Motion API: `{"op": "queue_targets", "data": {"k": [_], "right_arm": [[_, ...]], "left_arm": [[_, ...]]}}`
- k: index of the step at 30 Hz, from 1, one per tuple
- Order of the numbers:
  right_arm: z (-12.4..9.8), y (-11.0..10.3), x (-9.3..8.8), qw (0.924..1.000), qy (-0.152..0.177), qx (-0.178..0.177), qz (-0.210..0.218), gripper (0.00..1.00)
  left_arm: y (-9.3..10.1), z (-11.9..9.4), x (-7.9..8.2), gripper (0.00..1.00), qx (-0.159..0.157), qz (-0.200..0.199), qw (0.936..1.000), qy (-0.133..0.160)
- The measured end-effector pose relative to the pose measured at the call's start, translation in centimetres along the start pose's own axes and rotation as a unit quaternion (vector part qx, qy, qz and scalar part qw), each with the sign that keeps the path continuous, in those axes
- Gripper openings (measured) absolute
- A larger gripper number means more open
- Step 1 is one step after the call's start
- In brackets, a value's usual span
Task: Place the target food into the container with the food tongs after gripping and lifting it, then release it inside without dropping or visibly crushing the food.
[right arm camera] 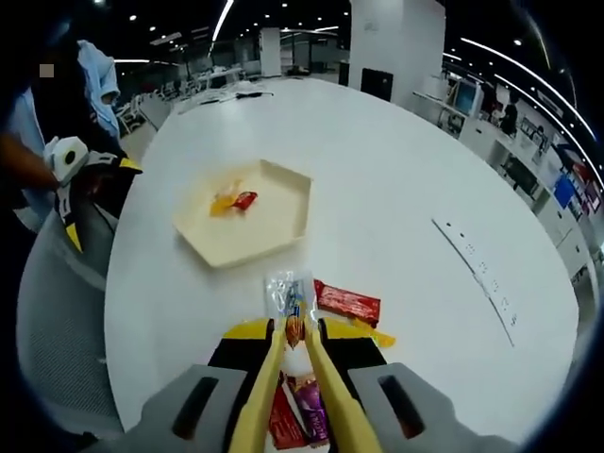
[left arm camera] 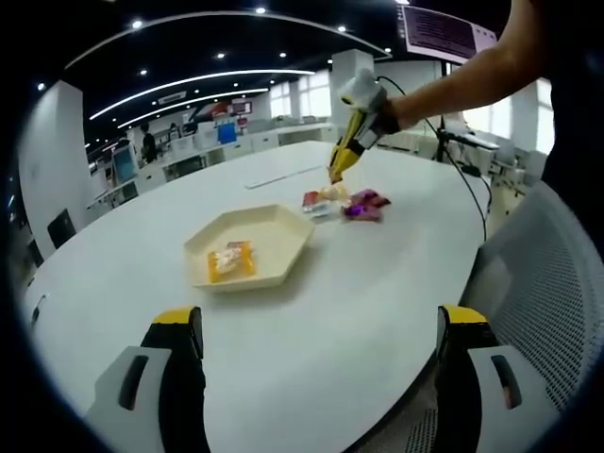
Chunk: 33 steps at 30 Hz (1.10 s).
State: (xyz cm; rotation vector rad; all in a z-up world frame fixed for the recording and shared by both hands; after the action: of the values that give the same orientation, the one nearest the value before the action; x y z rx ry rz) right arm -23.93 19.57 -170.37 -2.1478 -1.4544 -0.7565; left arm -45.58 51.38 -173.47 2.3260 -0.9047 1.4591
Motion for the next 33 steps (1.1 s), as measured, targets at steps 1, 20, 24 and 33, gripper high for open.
{"op": "queue_targets", "data": {"k": [1,20,24,33], "right_arm": [[0.0,-0.2,0.2,1.0000,0.002,0.001,0.000,0.17],[1.0,-2.6,6.7,0.9993,0.018,0.020,-0.024,0.18],[1.4,-3.2,8.1,0.9989,0.023,0.024,-0.032,0.18],[3.0,-4.3,11.5,0.9976,0.040,0.036,-0.045,0.18]], "left_arm": [[0.0,0.0,0.0,0.99,0.000,0.000,1.0000,0.000],[-0.1,-0.1,0.1,0.99,0.001,-0.001,1.0000,0.007],[-0.1,-0.2,0.1,0.99,0.004,-0.001,0.9999,0.010],[-0.1,-0.1,0.0,0.99,0.005,0.001,1.0000,0.008]]}}
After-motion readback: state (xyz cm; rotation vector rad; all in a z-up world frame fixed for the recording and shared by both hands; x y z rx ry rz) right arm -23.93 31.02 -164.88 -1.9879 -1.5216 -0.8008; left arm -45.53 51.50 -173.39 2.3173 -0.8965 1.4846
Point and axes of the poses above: the point that each gripper's makers call its tool centre point, and the gripper's own axes: z roughly forward along the fingers, y roughly to its right, x roughly out of its top, the point moved 8 cm from there along -z, roughly backward along the fingers, and after that the axes turned 6 degrees about x, right-handed, at the moved point
